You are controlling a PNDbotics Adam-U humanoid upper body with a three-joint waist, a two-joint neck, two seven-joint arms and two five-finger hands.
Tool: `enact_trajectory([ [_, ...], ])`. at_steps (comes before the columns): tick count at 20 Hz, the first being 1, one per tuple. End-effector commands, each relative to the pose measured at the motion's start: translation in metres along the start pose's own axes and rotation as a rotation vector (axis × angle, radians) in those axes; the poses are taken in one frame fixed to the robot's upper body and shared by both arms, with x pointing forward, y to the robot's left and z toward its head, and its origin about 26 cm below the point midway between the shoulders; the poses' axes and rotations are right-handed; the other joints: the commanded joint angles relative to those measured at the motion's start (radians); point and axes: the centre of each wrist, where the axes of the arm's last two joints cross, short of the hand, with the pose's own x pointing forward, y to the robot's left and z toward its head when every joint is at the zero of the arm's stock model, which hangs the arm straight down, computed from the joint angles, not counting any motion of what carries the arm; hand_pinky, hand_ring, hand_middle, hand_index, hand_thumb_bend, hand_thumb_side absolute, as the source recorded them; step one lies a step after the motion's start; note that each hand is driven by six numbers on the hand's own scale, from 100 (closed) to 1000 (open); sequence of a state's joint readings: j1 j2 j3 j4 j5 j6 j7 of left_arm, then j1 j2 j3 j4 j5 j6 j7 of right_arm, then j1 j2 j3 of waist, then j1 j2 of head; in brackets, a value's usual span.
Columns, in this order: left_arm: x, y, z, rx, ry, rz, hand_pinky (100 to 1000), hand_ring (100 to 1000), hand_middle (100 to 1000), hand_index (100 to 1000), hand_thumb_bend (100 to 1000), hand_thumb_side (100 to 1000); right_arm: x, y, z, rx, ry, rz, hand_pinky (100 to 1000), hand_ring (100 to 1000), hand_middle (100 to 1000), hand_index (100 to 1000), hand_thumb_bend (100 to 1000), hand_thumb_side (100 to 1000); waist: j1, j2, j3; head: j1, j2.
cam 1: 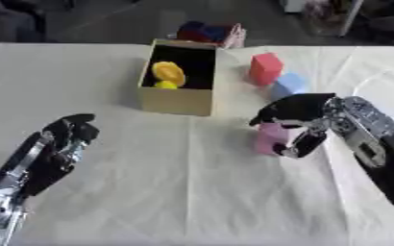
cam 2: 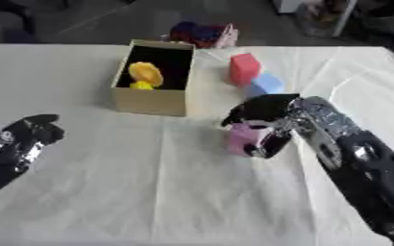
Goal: Pick up objects on the table and place them in the box.
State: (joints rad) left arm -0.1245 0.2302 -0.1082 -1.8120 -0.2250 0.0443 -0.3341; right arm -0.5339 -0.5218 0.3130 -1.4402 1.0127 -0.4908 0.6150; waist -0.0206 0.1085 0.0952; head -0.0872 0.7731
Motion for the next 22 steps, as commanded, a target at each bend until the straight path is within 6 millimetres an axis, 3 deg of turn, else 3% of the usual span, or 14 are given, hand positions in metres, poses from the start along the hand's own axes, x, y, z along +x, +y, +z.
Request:
enact_trajectory([
  [1,0.005,0.005,-0.001,0.003,-0.016,-0.022,808,741,658,864,100,692,-0.009,-0.024,0.009,-0.098,0.028,0.018,797,672,734,915,110,122,-0.001,-0.021,-0.002,0.000,-0.003],
  [7,0.004,0.004,0.000,-0.004,-0.012,-0.017,808,742,658,864,100,694,-0.022,-0.090,0.014,-0.302,0.025,-0.007,803,656,721,909,100,100,0.001,-0.026,-0.001,-0.002,-0.003],
  [12,0.005,0.001,-0.001,-0.013,-0.022,-0.007,809,742,658,864,100,692,-0.031,-0.134,-0.016,-0.375,0.013,-0.089,811,659,719,913,100,100,0.013,-0.025,0.015,-0.013,-0.003],
  [15,0.006,-0.001,-0.003,-0.023,-0.029,0.003,809,741,658,864,100,695,-0.030,-0.141,-0.047,-0.366,0.026,-0.152,815,665,726,920,100,100,0.020,-0.023,0.031,-0.033,-0.003],
  [18,0.008,-0.003,-0.005,-0.034,-0.038,0.010,809,740,658,864,100,697,-0.025,-0.134,-0.077,-0.315,0.059,-0.200,818,683,746,930,100,119,0.024,-0.019,0.046,-0.048,-0.003],
  [22,0.009,-0.005,-0.006,-0.043,-0.043,0.016,809,739,658,864,100,698,-0.016,-0.125,-0.102,-0.277,0.126,-0.200,817,721,795,942,100,165,0.025,-0.017,0.060,-0.063,-0.003],
])
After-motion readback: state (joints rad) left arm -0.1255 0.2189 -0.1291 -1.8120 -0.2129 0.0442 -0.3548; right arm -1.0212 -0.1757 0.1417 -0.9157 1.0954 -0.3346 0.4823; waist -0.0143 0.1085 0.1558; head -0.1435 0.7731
